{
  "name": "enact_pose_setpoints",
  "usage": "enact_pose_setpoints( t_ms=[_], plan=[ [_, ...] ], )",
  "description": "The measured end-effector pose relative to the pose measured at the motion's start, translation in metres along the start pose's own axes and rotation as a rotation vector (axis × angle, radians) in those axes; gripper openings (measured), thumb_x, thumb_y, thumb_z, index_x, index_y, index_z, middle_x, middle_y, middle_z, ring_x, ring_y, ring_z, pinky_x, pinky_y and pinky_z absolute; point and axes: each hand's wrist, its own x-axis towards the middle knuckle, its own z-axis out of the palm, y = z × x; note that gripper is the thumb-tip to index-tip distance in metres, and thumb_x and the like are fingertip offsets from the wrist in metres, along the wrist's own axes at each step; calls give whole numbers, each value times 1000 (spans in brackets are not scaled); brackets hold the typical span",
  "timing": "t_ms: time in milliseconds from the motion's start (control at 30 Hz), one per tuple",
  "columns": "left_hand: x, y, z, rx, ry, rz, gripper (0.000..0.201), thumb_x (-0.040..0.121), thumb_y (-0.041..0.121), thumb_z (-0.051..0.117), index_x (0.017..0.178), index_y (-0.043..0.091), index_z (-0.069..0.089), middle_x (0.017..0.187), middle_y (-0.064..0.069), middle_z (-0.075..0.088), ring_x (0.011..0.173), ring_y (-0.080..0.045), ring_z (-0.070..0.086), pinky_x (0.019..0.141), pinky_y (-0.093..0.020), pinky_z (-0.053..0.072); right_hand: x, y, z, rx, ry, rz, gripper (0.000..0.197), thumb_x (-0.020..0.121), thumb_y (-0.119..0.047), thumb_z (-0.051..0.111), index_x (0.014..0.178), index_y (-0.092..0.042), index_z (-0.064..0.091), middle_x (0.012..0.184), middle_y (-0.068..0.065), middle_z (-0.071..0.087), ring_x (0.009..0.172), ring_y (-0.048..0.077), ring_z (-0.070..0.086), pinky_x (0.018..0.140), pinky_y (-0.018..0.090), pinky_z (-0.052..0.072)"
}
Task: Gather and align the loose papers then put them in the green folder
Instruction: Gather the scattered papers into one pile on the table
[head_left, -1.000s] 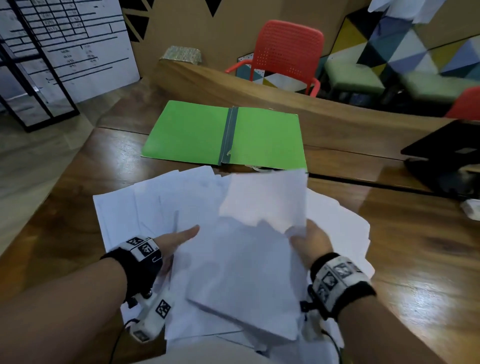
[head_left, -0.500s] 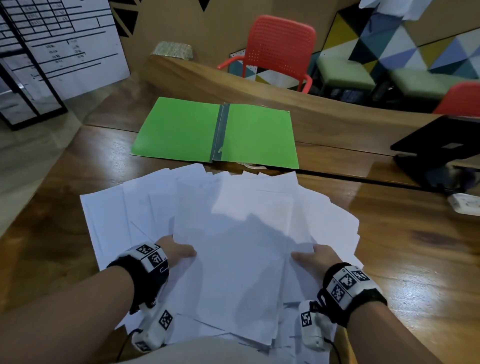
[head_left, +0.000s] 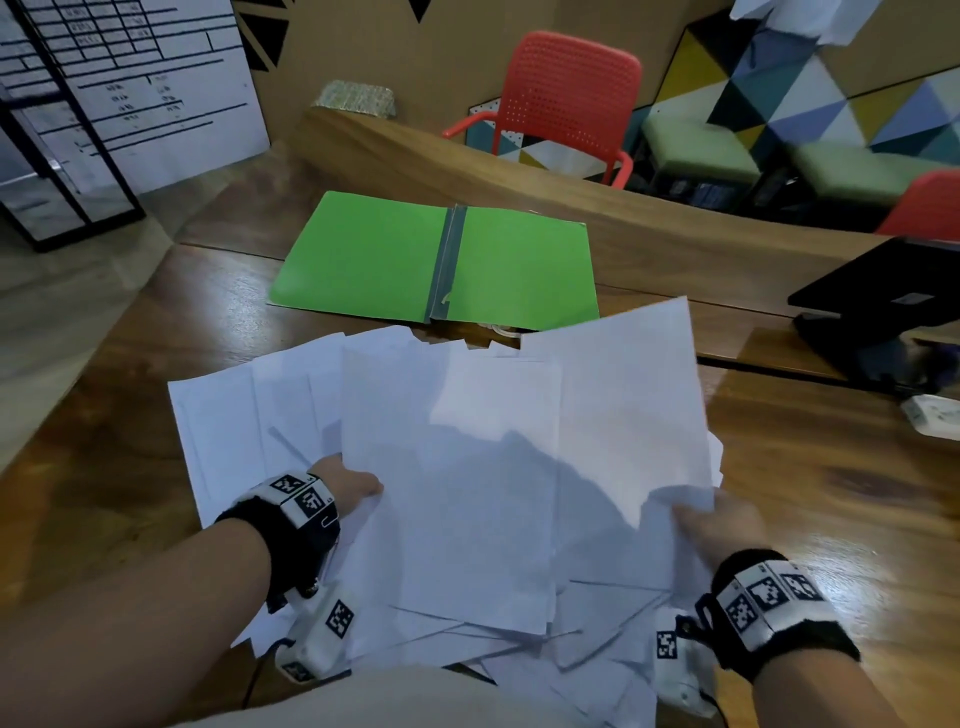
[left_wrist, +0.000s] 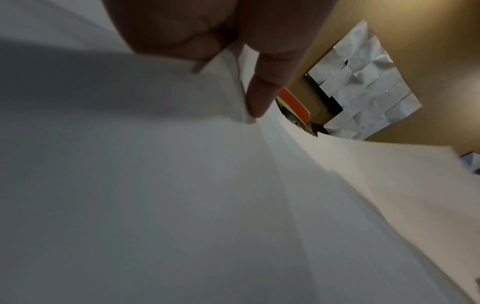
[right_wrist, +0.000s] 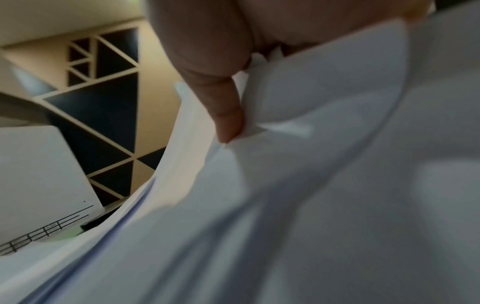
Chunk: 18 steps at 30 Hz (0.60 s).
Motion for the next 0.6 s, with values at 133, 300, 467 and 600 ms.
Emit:
enact_pose_setpoints(
  t_ms=[133,300,467,600],
  plan=[
    [-2,0,0,-13,15,9,35,83,9,62,115,-5,58,119,-23,61,87,-26,50,76,-28,38,-11,-14,-50,199,269,-50,25,87,-8,55,110,1,61,90,14,57,84,30,55,72,35,41],
    [-6,2,1,17,17,4,37,82,8,62,117,-3,57,106,-19,63,86,-26,50,73,-29,39,-27,-44,-91,440,446,-102,38,88,-23,60,120,-4,56,119,20,62,108,34,59,88,37,43],
    [-10,10,0,-62,4,-31,37,87,14,57,119,-5,55,108,-19,64,85,-26,55,75,-32,47,-23,-51,-44,506,310,-160,31,87,-15,59,116,-2,59,108,13,64,94,24,58,78,30,40],
    [-15,12,-5,-175,-43,46,82,73,67,53,132,10,49,137,-13,50,123,-29,48,108,-34,31,-27,-29,24,357,81,-109,24,88,-16,58,108,-4,63,108,21,66,90,28,59,75,31,42]
  ],
)
